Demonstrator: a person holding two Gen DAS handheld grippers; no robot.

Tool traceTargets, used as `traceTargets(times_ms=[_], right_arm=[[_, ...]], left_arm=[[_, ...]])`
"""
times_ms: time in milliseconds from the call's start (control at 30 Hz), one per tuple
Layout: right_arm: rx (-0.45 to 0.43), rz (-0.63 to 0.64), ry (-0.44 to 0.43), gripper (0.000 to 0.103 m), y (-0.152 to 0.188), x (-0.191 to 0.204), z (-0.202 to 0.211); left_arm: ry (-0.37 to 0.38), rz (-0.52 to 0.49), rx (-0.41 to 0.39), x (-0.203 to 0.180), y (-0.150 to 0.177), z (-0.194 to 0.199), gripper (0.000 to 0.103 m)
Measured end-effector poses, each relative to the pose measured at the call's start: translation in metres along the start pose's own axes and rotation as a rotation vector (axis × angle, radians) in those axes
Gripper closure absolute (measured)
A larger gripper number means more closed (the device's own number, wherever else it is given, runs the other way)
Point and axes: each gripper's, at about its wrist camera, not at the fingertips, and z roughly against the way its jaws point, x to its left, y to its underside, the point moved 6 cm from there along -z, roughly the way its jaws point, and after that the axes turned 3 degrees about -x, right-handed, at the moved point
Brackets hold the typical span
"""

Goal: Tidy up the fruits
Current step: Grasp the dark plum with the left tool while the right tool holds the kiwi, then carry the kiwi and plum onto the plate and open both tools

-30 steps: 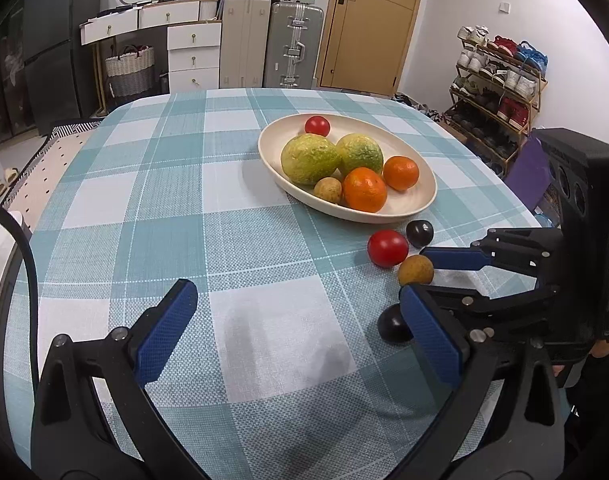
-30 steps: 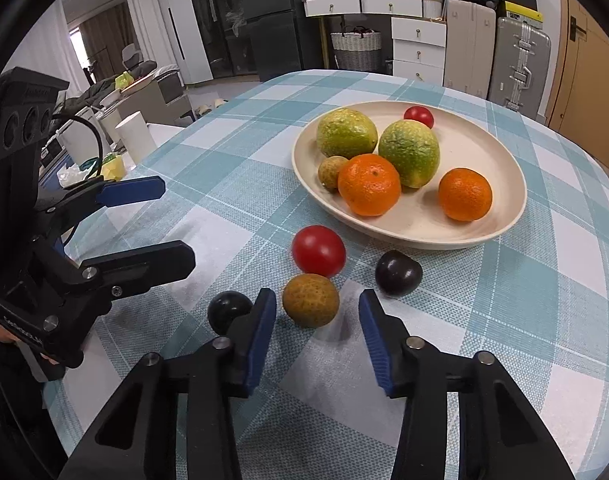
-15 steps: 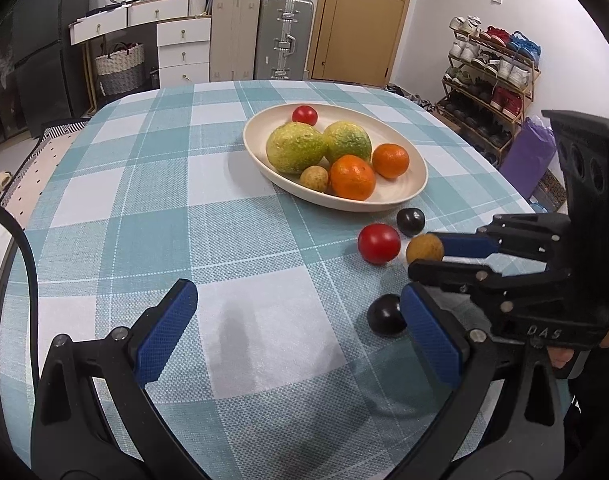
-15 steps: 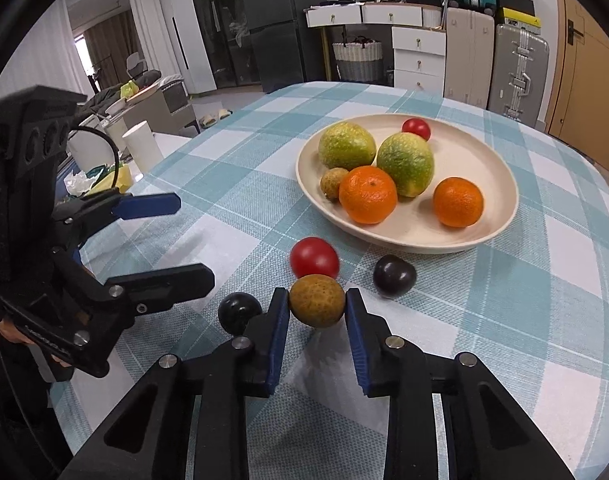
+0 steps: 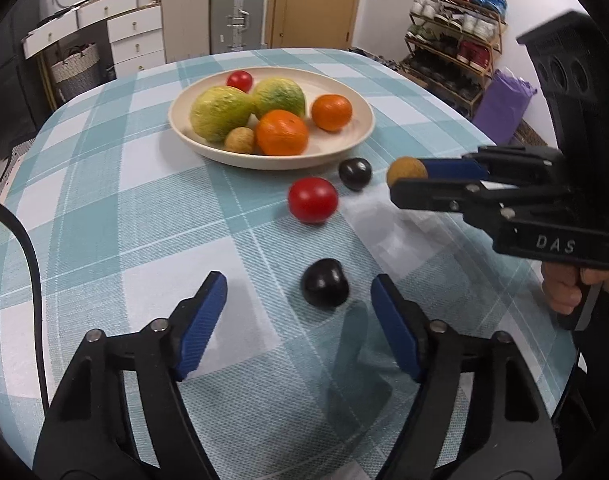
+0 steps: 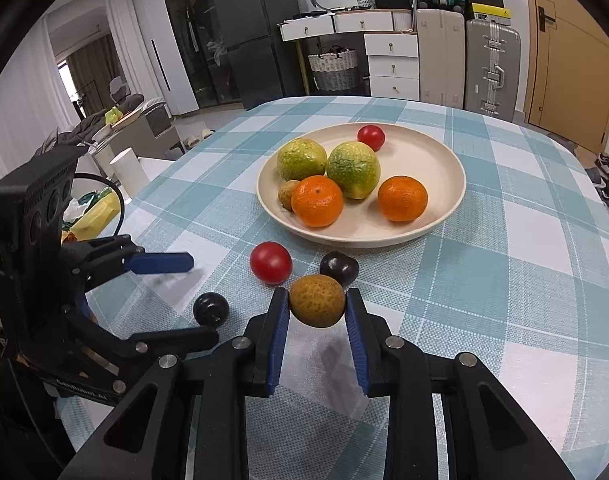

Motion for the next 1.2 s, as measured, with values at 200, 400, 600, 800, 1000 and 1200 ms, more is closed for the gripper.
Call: traceTargets(times_ms=[200,400,600,800,1000,1200], right_arm=[[0.002,-0.007,0.002,0.074,0.002,-0.004,0.000],[-0.001,-0.010,0.003,0.074,0.003,-0.005,0.001],[-0.004,-0.013,0.010,0.074,0.002,-0.007,0.003],[-0.017,-0.017,0.022,0.074,0.000,-0.012,0.007],[-0.033,-0.023,0.037,0.074,-0.003,-0.017,0.012],[-0.059,-0.029,0.049,0.074,-0.008,-0.023,0.020]], left_arm=[[0.024,-0.041,0.004,-0.012,0.000,-0.003,0.059],[0.052,-0.020,0.001,-0.010,-0.002,-0.003,0.080],[0.067,-0.023,-0.021,-0.011,-0.005,0.001,0.081],[0.068,-0.007,-0.048,-0.009,-0.010,0.008,0.081],[0.058,0.018,-0.091,-0.004,-0.020,0.017,0.081],[0.059,0.039,-0.155,0.002,-0.033,0.030,0.081]])
